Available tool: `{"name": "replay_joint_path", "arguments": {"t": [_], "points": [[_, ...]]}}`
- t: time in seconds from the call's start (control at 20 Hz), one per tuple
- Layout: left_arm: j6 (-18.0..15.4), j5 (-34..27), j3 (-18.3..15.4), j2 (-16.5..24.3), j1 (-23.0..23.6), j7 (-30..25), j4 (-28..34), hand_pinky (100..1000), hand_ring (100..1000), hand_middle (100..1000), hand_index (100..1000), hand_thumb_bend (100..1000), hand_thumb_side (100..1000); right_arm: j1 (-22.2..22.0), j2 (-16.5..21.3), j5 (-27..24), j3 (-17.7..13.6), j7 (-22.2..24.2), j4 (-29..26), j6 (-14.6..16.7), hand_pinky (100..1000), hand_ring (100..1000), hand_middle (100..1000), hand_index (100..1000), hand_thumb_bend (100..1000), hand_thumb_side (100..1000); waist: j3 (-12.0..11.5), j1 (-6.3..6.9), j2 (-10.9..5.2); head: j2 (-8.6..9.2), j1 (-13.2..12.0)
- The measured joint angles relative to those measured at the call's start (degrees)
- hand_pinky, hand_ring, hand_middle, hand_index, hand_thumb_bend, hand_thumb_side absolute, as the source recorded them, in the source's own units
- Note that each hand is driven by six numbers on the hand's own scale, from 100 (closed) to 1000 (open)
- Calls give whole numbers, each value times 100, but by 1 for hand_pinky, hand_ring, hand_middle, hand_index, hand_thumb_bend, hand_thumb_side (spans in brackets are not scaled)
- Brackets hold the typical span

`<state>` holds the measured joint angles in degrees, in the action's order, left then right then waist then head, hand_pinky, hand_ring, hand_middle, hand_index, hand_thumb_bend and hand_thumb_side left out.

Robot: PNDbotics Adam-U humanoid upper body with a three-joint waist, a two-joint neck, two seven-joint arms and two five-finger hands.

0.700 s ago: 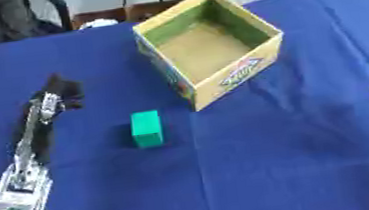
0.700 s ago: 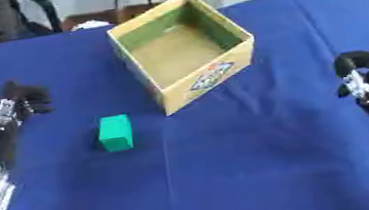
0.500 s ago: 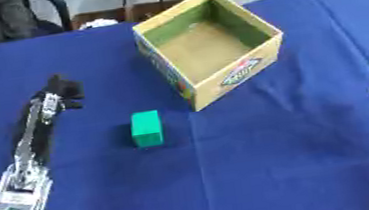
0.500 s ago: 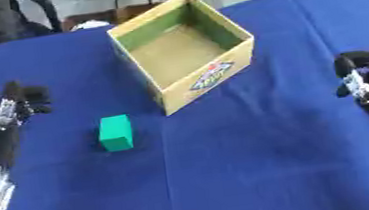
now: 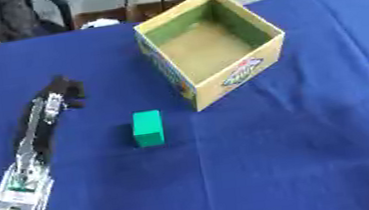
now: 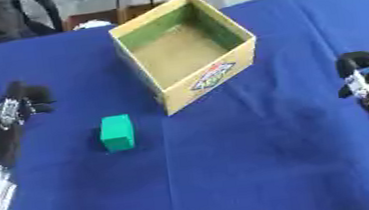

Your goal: Pick up objects on the table and place them in the box.

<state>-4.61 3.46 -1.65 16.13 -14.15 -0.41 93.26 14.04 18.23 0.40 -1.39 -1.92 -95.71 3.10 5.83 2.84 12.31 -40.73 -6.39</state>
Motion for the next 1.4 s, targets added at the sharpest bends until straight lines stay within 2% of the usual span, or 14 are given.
{"name": "replay_joint_path", "arguments": {"t": [0.1, 0.2, 0.25, 0.35, 0.45, 0.7, 1.0, 1.15, 1.4], "points": [[0, 23, 1, 4, -16, -40, 3, 658, 676, 615, 693, 745, 837, 0, 0, 0, 0, 0, 0, 0, 481, 433, 578, 751, 384, 614, 0, 0, 0, 0, -1], [-10, 85, 10, 33, -66, -127, 20, 668, 692, 632, 709, 748, 745, 0, 0, 0, 0, 0, 0, 0, 481, 433, 578, 751, 384, 615, 1, 0, 0, 0, -2], [-18, 137, 35, 85, -102, -190, 39, 676, 699, 641, 722, 754, 726, -1, 0, 0, 0, 0, 0, 0, 481, 433, 578, 751, 385, 616, 2, 0, -1, 0, -2], [-25, 276, 82, 215, -193, -339, 90, 683, 707, 654, 743, 671, 649, -3, 0, 0, 0, 0, 0, 0, 481, 433, 578, 751, 384, 615, 6, 0, -21, 0, -5], [-10, 437, 167, 400, -344, -512, 140, 692, 717, 676, 773, 678, 611, -22, 0, 0, 0, 1, 0, 0, 481, 433, 578, 751, 383, 615, 15, 3, -46, 0, -8], [108, 964, 560, 1065, -854, -1026, 175, 725, 738, 730, 817, 722, 567, -41, 0, 0, 2, 9, 0, 4, 481, 433, 578, 751, 383, 615, 53, 19, -77, 0, -30], [-92, 2708, 1037, 1798, -1589, -2318, 131, 739, 733, 731, 825, 766, 518, -46, 0, 0, 5, 28, 0, -2, 481, 433, 578, 751, 384, 615, 96, 19, -109, -2, -61], [-334, 3192, 1315, 1991, -1886, -2791, 15, 740, 729, 720, 823, 779, 514, -49, 1, 0, 19, 37, 0, -8, 481, 433, 577, 751, 384, 615, 124, 26, -127, -3, -61], [-648, 3550, 1663, 2072, -2109, -3260, -136, 720, 687, 679, 806, 775, 524, -63, 2, 0, 36, 38, 0, -9, 481, 433, 577, 751, 385, 614, 139, 56, -139, -8, -60]]}}
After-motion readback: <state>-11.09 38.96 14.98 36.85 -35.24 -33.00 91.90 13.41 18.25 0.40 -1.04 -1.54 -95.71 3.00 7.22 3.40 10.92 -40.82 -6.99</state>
